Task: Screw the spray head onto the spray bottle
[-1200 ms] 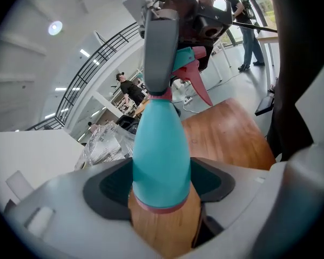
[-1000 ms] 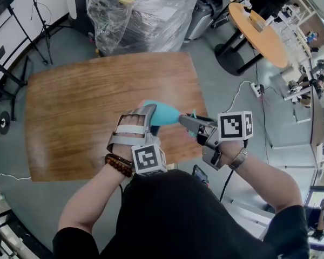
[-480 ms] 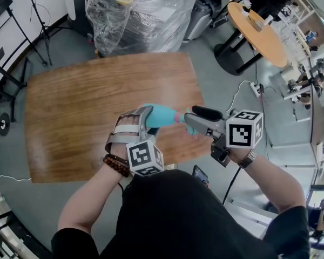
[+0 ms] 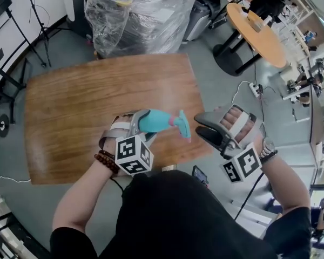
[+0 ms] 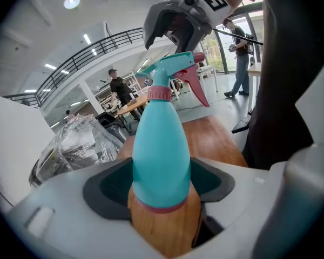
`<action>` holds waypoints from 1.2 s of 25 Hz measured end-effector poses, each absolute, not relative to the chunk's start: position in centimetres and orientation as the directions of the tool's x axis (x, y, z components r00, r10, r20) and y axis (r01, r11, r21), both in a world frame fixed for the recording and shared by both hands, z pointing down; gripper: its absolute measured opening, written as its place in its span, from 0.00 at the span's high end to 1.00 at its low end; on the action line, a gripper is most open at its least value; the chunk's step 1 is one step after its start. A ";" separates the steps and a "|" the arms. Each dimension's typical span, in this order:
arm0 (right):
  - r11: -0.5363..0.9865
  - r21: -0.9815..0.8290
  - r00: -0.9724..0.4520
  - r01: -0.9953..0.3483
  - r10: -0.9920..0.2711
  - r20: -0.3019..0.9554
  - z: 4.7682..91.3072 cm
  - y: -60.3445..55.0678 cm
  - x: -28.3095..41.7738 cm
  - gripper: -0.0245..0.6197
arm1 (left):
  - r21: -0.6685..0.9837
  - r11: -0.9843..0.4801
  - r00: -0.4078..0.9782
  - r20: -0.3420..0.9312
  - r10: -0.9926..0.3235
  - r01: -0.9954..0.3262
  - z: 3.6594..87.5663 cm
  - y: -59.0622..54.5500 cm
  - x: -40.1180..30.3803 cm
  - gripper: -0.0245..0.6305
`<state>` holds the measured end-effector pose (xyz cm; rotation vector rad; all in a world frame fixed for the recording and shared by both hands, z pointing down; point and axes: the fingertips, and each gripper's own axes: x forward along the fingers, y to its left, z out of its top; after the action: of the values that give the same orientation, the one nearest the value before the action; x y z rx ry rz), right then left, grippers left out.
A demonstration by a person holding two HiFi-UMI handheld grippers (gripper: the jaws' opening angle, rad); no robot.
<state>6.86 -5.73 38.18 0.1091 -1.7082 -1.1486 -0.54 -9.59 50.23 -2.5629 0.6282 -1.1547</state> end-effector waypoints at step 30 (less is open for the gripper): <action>0.957 0.165 -0.551 -0.240 -0.274 0.788 43.5 -6.4 4.2 0.78 | -0.473 -0.857 0.583 0.645 -0.494 -0.203 50.4 -8.1 1.1 0.42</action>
<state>4.24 -6.41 43.49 0.3611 -2.1766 -0.0466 1.12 -8.09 50.38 -2.4675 0.5658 -1.1622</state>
